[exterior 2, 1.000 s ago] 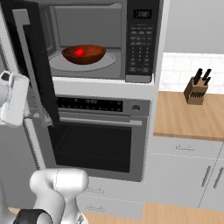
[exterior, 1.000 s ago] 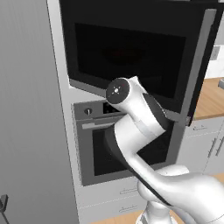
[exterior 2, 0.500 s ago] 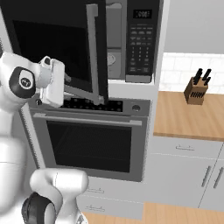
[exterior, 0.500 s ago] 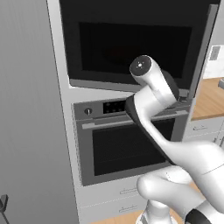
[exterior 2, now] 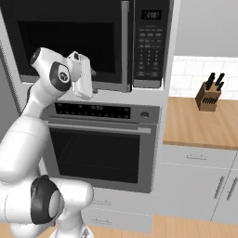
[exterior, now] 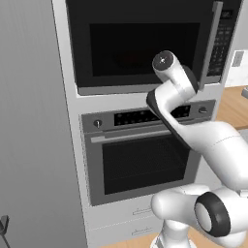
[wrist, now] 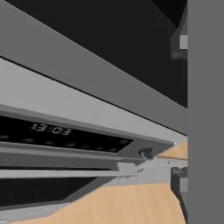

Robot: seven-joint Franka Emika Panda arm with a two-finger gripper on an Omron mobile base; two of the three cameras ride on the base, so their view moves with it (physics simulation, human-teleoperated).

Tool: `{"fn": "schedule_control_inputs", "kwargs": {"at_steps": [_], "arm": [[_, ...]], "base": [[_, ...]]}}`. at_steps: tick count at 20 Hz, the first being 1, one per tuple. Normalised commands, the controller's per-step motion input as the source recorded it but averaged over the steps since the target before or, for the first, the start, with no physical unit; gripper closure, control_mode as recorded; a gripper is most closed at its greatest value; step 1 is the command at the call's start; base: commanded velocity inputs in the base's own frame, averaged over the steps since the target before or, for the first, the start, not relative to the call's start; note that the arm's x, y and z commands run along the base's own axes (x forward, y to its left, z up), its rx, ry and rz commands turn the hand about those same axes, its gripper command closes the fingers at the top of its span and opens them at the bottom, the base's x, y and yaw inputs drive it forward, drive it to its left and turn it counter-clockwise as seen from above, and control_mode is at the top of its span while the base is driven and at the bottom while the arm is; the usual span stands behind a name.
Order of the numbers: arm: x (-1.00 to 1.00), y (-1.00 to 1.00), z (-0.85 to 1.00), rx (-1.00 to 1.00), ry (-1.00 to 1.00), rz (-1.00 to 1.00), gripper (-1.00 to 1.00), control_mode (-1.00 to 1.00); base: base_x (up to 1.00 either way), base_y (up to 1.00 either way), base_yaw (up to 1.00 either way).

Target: Pick the tomato from the sink and place it in the bowl. Then pick the bowl and place it in the microwave. Then close the microwave door and press the start button.

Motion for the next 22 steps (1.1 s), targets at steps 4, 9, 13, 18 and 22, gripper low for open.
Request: {"fn": "schedule_control_inputs", "kwargs": {"at_steps": [4, 9, 13, 18, 22], "arm": [[0.97, 0.0, 0.0, 0.0, 0.0, 0.0, -1.0, -1.0], [0.77, 0.0, 0.0, 0.0, 0.0, 0.0, -1.0, -1.0], [0.15, -0.07, 0.0, 0.03, 0.0, 0.0, -1.0, -1.0], [-0.77, -0.37, 0.26, 0.29, 0.0, 0.15, -1.0, -1.0], [-0.8, -0.6, 0.26, 0.36, 0.0, 0.2, -1.0, -1.0]], "base": [[0.0, 0.0, 0.0], [0.0, 0.0, 0.0], [0.0, 0.0, 0.0], [0.0, 0.0, 0.0], [0.0, 0.0, 0.0]]}}
